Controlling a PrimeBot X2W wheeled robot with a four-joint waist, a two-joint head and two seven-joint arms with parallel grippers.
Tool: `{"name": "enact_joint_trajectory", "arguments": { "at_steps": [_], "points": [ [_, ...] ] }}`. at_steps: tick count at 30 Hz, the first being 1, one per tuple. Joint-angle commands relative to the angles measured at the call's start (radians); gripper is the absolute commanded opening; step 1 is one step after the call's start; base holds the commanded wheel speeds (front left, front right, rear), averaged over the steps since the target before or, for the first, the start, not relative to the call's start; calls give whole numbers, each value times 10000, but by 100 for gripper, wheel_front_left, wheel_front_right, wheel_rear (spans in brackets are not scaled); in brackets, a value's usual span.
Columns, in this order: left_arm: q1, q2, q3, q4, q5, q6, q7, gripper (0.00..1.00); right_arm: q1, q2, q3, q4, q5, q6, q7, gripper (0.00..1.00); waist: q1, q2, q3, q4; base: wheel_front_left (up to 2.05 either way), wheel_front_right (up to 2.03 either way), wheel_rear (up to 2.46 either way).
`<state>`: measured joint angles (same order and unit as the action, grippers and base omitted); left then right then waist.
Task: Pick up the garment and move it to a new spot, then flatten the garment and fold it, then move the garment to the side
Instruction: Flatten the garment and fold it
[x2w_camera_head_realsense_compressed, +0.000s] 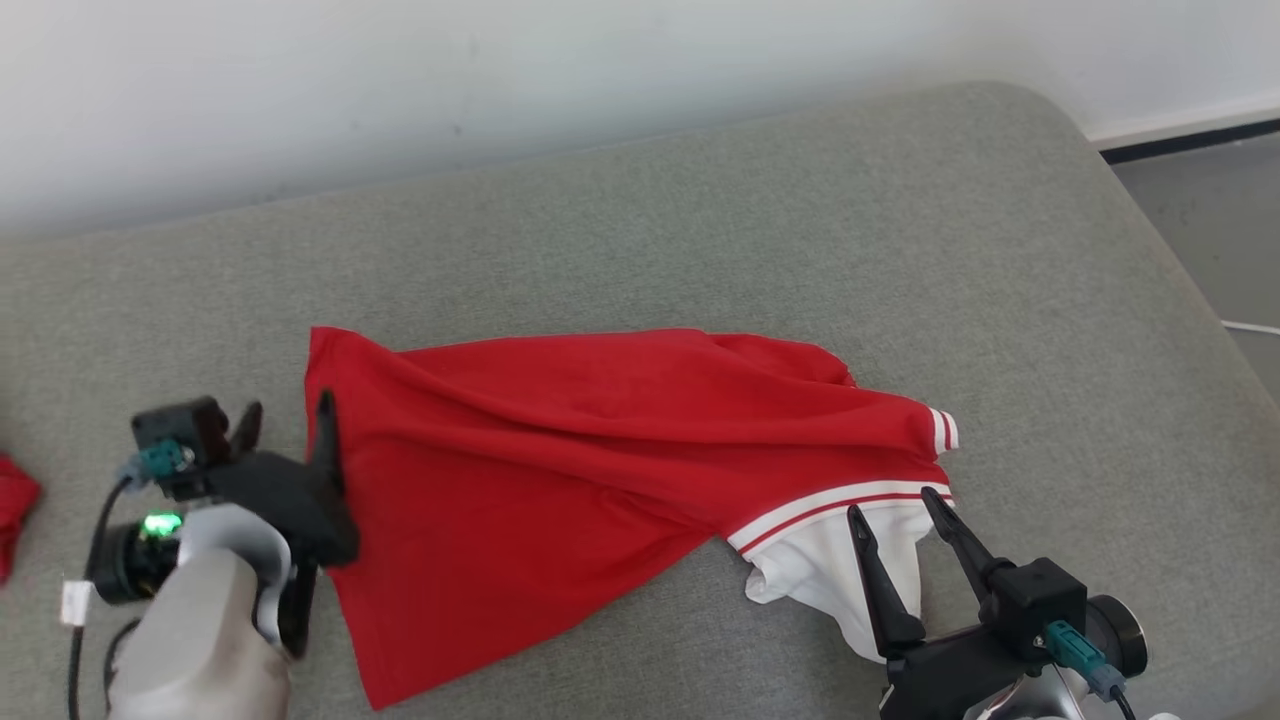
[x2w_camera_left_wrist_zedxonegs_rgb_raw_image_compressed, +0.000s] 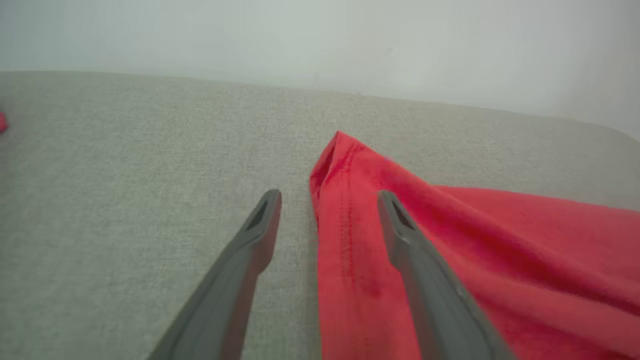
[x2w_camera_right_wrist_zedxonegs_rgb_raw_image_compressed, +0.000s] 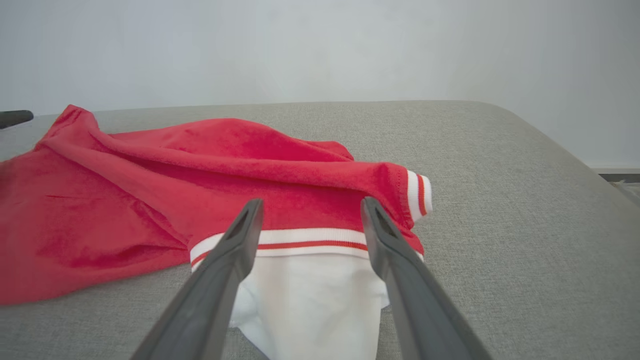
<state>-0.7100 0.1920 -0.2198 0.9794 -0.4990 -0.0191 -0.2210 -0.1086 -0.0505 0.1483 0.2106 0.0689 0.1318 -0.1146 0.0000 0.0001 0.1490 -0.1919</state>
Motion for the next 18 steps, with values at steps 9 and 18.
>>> {"name": "enact_joint_trajectory", "arguments": {
  "at_steps": [9,18],
  "points": [
    [1018,-327,-168,434,-525,-574,1135,100,274,4,54,170,276,-22,-85,100,0,-1,-710,614,0,0,0],
    [1708,-625,-311,-36,-1164,-950,2371,100,360,1,78,271,351,-22,-149,100,0,-1,-900,558,0,0,0]
  ]
}}
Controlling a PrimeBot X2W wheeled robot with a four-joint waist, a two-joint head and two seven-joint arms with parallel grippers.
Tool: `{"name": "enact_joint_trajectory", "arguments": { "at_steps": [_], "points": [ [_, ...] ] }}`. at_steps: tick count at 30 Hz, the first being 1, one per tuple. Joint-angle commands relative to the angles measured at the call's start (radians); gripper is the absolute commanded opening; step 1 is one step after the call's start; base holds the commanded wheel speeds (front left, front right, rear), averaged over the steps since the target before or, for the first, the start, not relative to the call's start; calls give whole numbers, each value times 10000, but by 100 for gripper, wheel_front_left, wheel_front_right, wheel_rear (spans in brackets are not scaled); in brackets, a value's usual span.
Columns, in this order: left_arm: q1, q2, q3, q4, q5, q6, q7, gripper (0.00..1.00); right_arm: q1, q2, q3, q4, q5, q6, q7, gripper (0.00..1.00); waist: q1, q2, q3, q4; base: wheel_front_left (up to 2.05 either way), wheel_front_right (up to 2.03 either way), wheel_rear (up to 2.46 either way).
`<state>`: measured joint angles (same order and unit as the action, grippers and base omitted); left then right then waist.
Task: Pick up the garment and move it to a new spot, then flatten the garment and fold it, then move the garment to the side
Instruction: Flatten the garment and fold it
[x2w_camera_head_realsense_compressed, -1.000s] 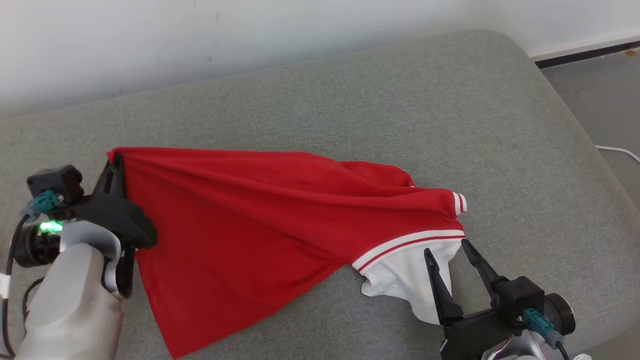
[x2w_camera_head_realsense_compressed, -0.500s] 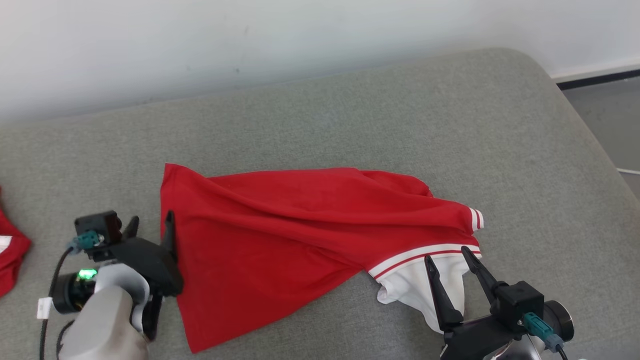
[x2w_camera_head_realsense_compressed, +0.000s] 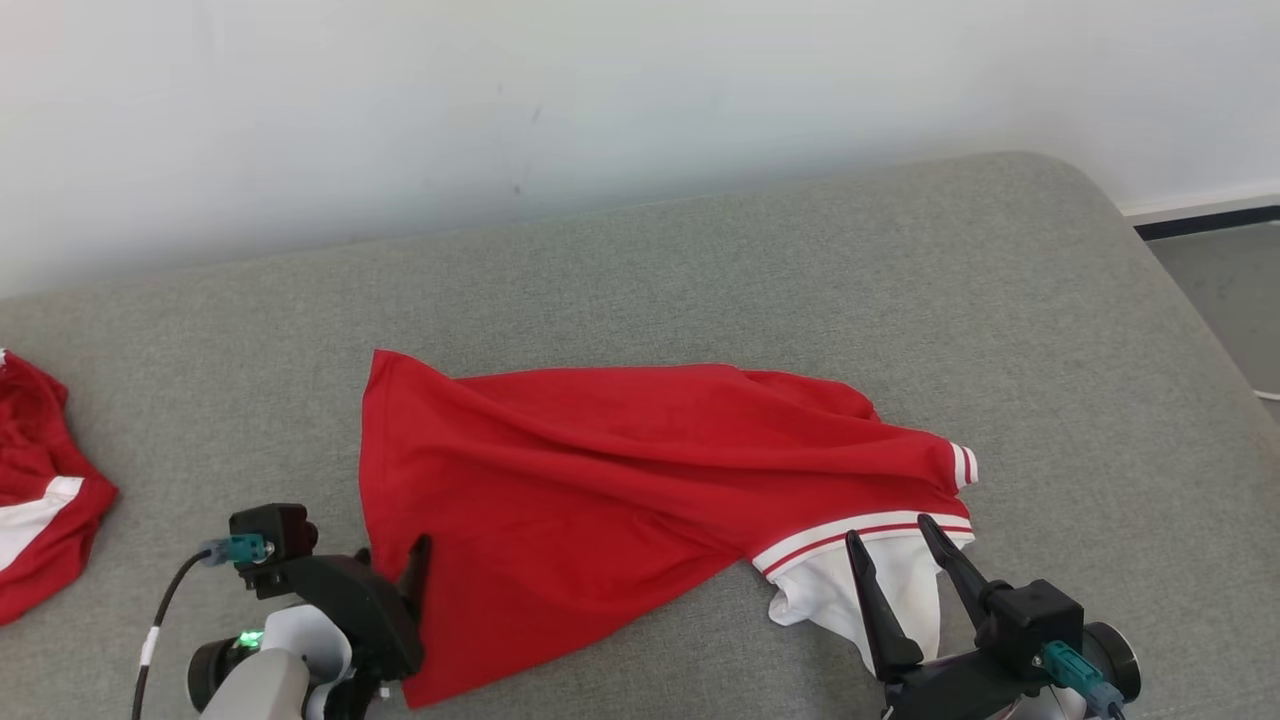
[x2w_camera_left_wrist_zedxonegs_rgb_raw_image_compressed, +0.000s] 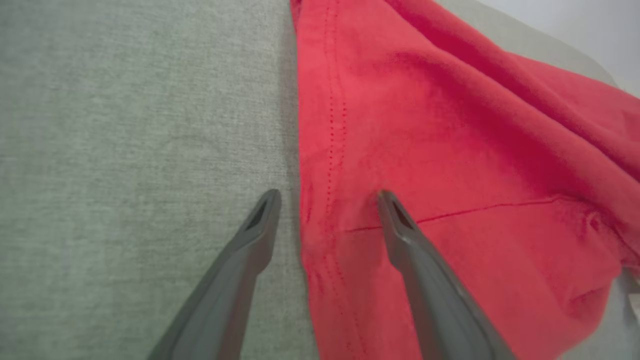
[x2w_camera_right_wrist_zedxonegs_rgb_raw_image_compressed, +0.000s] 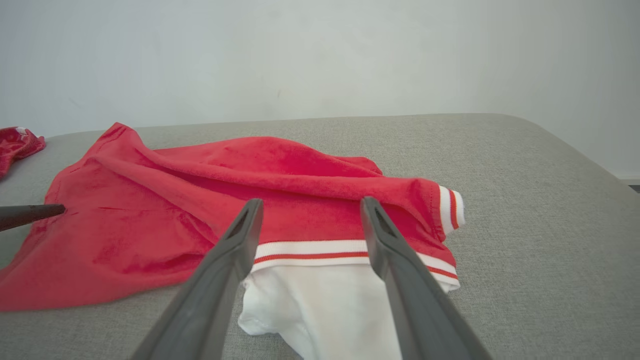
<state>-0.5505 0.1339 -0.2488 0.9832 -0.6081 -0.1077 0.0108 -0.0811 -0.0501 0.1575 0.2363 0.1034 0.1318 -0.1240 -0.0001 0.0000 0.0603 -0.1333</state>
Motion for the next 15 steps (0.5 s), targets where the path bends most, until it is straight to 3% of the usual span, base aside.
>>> {"name": "enact_joint_trajectory", "arguments": {
  "at_steps": [1,6,7,8,9,13,15],
  "points": [
    [179,-49,-21,-149,-144,-59,146,100,83,-2,-19,21,9,-22,-62,100,1,0,-16,-50,0,0,0],
    [375,33,-55,-471,-300,-103,350,100,80,-2,4,42,35,-22,-62,100,1,0,-40,-138,0,0,0],
    [393,64,-61,-550,-304,-96,380,95,77,-2,9,45,39,-22,-61,100,1,0,-45,-157,0,0,0],
    [429,83,-63,-628,-316,-76,388,84,74,-2,6,49,42,-22,-60,100,1,0,-51,-172,0,0,0],
    [524,125,-76,-762,-316,-19,397,58,89,-2,-1,44,38,-22,-63,100,1,0,-67,-187,0,0,0],
    [645,176,-120,-1087,-299,22,376,32,153,-2,-54,32,1,-22,-68,100,1,0,-118,-168,0,0,0],
    [744,191,-130,-1215,-286,84,326,0,173,-2,-52,30,9,-22,-60,100,1,0,-145,-149,0,0,0]
  ]
}}
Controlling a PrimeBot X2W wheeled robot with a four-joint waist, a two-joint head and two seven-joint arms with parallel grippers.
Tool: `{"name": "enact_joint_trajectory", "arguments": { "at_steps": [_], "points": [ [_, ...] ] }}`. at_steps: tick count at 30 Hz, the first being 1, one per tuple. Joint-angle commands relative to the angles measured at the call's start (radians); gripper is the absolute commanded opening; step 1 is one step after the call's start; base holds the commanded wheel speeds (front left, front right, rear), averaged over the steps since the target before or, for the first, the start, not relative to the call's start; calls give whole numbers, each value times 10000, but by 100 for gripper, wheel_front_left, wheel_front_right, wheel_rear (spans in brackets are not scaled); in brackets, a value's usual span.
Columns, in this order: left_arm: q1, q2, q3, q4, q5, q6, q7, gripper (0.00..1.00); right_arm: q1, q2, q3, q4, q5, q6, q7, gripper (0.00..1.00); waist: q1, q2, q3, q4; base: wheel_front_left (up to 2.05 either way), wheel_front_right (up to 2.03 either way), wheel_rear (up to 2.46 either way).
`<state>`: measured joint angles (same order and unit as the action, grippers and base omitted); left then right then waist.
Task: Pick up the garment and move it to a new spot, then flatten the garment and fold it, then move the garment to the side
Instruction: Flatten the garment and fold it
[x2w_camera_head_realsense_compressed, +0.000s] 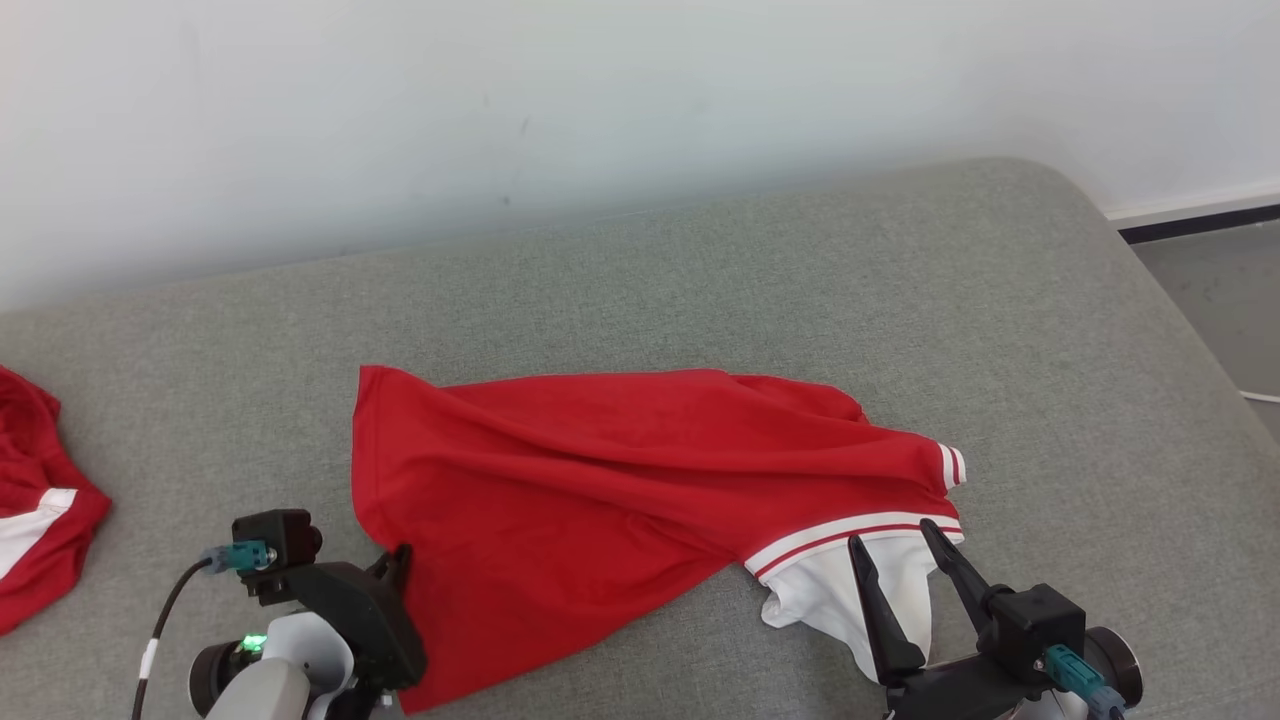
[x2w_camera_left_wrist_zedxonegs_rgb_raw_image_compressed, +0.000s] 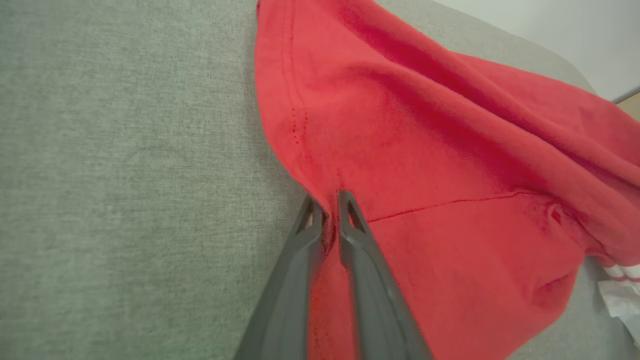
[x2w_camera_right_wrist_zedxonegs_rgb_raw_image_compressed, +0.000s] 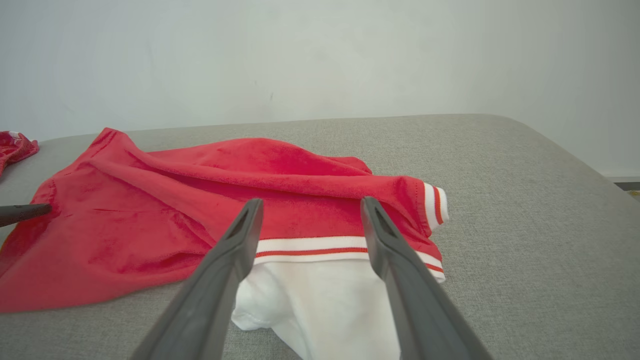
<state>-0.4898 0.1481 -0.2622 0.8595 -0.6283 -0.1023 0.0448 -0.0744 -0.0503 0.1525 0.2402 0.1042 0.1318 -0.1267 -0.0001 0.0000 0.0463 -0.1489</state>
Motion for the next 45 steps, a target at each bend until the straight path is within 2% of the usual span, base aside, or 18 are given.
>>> {"name": "enact_joint_trajectory", "arguments": {
  "at_steps": [1,11,20,27,33,34,35,36,40,45],
  "points": [
    [171,58,-13,-40,-81,36,1,0,109,0,-2,-3,8,-22,-30,100,1,0,-20,17,0,0,0],
    [870,163,151,-1279,-292,50,-457,0,184,0,-11,64,26,-22,4,100,1,0,-276,195,0,0,0],
    [3230,184,374,-4410,-1088,65,-184,0,377,0,-212,-64,24,-22,16,100,1,0,-350,518,0,0,0],
    [5119,527,344,-6567,-1121,860,539,0,412,0,-306,-60,69,-22,25,100,1,0,-385,662,0,0,0],
    [5560,896,67,-6721,-430,1351,658,0,423,0,-295,-59,74,-22,40,100,1,0,-454,710,0,0,0],
    [5579,935,35,-6698,-329,1434,654,11,411,0,-283,-56,81,-22,50,100,1,0,-475,708,0,0,0],
    [5599,962,9,-6678,-221,1511,646,77,396,0,-275,-57,79,-22,58,100,1,0,-496,703,0,0,0],
    [5602,970,10,-6677,-123,1603,567,100,383,0,-275,-53,84,-22,65,100,1,0,-515,696,0,0,0],
    [5591,823,187,-6804,-19,1781,-33,100,368,0,-331,-29,74,-22,63,100,1,0,-599,672,0,0,0],
    [5561,657,581,-7096,199,1718,-1752,100,475,0,-457,-3,58,-22,27,100,1,0,-742,691,0,0,0]
  ]
}}
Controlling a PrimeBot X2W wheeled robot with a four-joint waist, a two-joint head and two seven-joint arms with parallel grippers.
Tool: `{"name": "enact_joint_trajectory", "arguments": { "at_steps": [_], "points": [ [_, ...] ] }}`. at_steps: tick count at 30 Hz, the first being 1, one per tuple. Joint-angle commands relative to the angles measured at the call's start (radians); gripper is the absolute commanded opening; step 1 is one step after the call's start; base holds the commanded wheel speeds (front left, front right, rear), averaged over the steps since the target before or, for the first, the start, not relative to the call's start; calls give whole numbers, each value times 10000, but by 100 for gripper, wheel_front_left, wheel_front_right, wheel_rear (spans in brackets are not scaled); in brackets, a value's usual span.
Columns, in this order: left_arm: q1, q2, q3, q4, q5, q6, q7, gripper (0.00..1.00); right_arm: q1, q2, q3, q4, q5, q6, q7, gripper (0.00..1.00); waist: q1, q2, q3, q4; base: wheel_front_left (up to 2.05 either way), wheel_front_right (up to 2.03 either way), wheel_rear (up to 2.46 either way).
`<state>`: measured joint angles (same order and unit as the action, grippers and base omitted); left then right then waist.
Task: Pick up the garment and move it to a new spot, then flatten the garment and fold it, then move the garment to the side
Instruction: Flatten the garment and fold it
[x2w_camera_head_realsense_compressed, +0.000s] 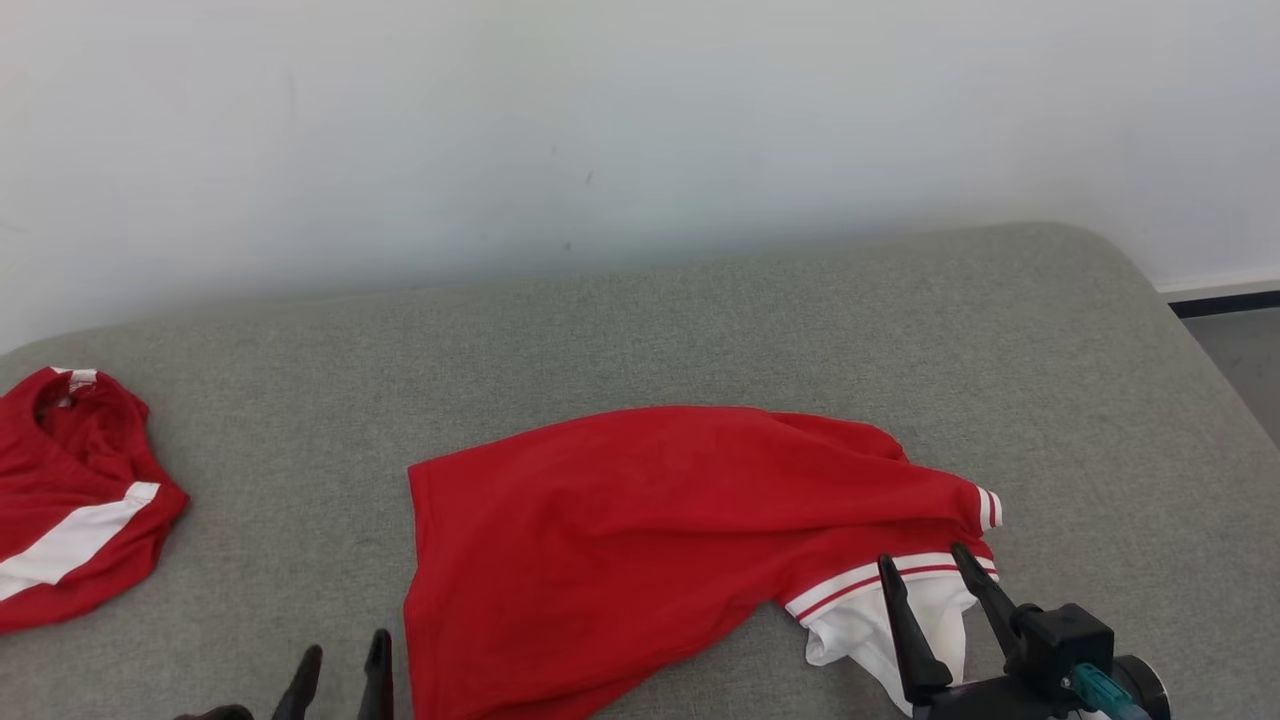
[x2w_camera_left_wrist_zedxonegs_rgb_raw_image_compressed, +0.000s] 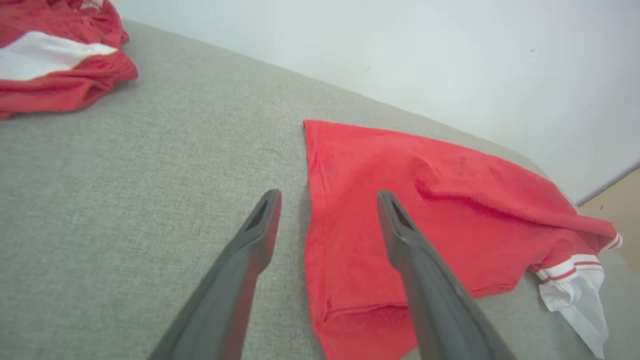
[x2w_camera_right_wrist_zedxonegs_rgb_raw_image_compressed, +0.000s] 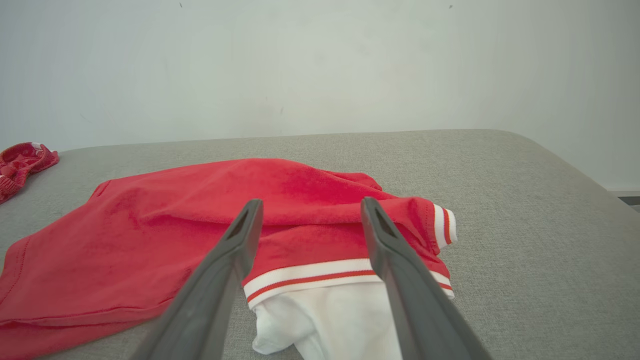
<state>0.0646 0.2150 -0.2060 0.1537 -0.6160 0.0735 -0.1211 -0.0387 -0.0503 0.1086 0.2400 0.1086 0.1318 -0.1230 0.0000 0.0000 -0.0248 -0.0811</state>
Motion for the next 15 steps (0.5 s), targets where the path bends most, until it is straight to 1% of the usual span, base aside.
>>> {"name": "enact_joint_trajectory", "arguments": {
  "at_steps": [1,3,6,9,15],
  "points": [
    [16,-40,90,-93,161,-56,-479,100,151,0,-53,1,7,-22,-20,100,0,0,-66,33,0,0,0],
    [29,-76,166,-176,366,-122,-999,100,203,0,-130,9,-7,-22,-39,100,0,0,-136,76,0,0,0],
    [83,-209,329,-295,623,-224,-1351,100,272,0,-255,29,-35,-23,-52,100,0,0,-242,151,0,0,0],
    [205,-343,538,-410,1047,-376,-1434,100,392,0,-381,59,-71,-23,-50,100,0,0,-334,228,0,0,0],
    [782,-890,1242,-765,1876,-685,-1430,100,661,0,-671,148,-120,-23,-36,100,0,0,-515,391,0,0,0]
  ]
}}
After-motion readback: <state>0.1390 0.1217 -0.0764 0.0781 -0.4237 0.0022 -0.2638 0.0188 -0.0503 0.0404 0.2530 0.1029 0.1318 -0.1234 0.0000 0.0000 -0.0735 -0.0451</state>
